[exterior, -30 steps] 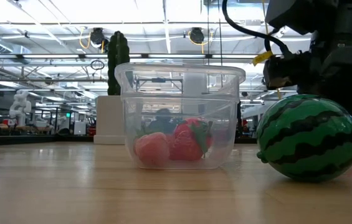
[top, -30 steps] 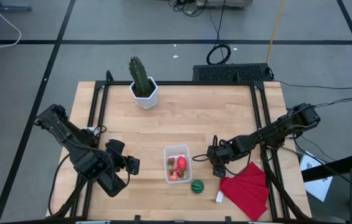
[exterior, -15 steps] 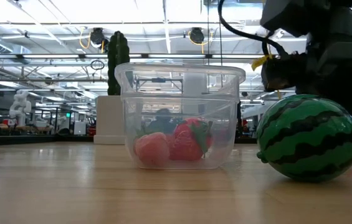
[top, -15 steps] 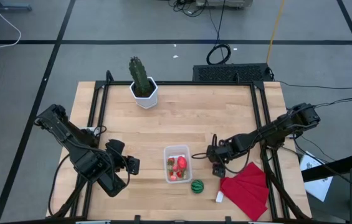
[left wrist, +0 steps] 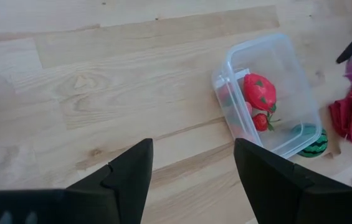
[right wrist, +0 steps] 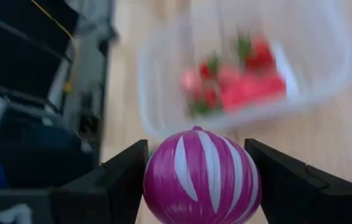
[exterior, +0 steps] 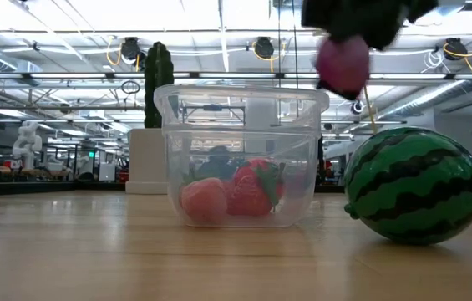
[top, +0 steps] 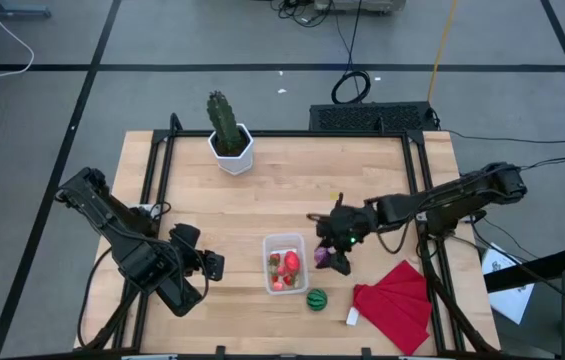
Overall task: Pick and placing Produce into tupperware
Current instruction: Put the onion into the transparent bin
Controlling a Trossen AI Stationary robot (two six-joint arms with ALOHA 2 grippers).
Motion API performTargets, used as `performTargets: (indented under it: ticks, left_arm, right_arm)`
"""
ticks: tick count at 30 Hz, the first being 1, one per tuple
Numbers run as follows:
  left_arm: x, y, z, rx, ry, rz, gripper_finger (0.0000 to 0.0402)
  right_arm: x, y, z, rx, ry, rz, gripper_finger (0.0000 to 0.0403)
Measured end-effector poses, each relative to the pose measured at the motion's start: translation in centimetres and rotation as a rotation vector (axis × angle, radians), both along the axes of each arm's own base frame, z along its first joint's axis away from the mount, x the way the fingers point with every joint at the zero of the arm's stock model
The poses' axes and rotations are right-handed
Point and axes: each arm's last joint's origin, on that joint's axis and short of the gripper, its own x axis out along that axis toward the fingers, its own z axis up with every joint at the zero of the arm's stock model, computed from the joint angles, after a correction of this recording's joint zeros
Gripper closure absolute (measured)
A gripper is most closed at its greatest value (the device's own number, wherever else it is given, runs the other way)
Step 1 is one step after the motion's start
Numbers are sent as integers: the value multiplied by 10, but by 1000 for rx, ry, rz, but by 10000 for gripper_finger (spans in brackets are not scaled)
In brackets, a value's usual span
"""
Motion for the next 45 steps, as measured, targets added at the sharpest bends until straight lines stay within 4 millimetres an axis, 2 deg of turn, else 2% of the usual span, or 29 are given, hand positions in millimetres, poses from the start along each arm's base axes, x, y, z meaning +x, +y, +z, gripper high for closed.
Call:
performTargets:
  ticks: [7, 10, 14, 18, 22, 26, 31, 45]
  left_arm:
    - [4, 5, 0, 11, 8, -3, 172]
    - [6, 7, 0, 15, 16, -8, 172]
    - [7, 10, 0, 23, 28, -4, 172]
    - [2, 13, 1, 39, 56, 24, 172]
    - [-5, 18, 4, 22, 88, 53, 172]
    - [-12, 24, 13, 12, 62, 32, 172]
    - [-16, 30, 19, 28, 24, 21, 172]
    - [-8, 41, 19, 62, 45, 10, 172]
  right_arm:
    - [26, -4, 51, -18, -220, 44, 156]
    - [40, -2, 65, -49, -274, 72, 156]
    - [57, 1, 74, -95, -298, 110, 156]
    - [71, 2, 66, -139, -249, 142, 156]
    - [81, 2, 46, -163, -178, 163, 156]
    - [87, 3, 27, -182, -109, 186, 156]
    - [91, 4, 14, -223, -100, 250, 156]
    - [95, 4, 9, -284, -151, 332, 156]
